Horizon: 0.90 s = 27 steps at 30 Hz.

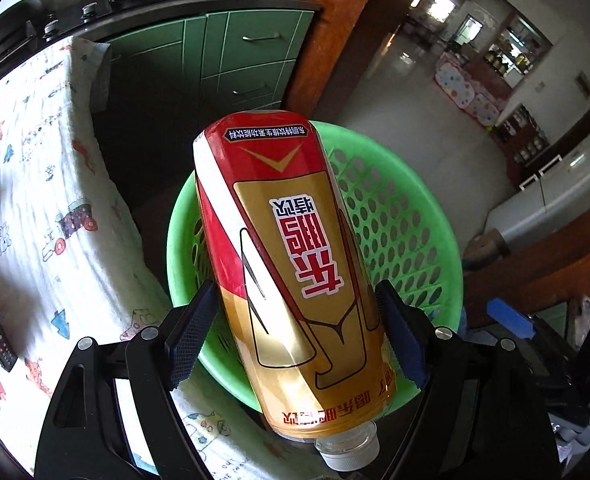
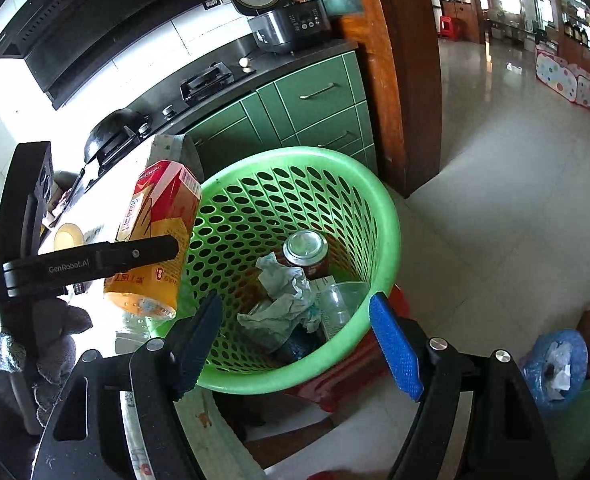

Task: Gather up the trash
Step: 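Carry the bottle and plastic cup to the green basket and release both, then return both tools to the table toward the white lid and black box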

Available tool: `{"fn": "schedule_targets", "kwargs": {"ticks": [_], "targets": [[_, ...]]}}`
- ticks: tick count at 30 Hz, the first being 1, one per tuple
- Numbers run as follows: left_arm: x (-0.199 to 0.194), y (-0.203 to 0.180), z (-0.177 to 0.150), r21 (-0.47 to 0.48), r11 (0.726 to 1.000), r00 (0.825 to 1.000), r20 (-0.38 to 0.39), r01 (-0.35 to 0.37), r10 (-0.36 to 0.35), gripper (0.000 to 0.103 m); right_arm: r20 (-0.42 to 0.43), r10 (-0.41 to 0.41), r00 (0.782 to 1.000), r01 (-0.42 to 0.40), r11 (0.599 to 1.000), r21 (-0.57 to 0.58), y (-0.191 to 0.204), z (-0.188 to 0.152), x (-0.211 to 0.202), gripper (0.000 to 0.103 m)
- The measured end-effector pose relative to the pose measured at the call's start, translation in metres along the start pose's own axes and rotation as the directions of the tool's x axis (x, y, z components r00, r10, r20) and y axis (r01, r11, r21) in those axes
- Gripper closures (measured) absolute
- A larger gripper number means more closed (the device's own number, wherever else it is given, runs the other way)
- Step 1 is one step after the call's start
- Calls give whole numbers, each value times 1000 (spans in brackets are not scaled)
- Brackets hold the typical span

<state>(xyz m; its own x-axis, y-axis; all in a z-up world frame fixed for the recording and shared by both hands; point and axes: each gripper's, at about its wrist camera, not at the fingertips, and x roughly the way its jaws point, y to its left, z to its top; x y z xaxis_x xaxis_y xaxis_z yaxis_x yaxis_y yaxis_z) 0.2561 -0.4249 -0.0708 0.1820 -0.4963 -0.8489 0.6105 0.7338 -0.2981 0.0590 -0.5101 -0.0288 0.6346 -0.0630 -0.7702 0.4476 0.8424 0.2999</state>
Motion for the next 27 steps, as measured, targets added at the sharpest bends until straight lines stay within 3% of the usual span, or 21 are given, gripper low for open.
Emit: {"fn": "schedule_targets", "kwargs": {"ticks": [4, 13, 27], "targets": [[-8, -1, -5, -9, 1000, 999, 23, 29, -29, 17, 5, 11, 1000, -11, 1000, -1, 1, -1, 0, 30], [-64, 14, -23, -6, 1000, 994, 108, 22, -21, 17, 31, 37, 999, -35, 998, -51, 25, 3, -4, 30], [-158, 98, -70, -93, 988, 964, 223, -126, 144, 17, -12, 146, 989, -146, 968, -204, 123, 6, 13, 25]]}}
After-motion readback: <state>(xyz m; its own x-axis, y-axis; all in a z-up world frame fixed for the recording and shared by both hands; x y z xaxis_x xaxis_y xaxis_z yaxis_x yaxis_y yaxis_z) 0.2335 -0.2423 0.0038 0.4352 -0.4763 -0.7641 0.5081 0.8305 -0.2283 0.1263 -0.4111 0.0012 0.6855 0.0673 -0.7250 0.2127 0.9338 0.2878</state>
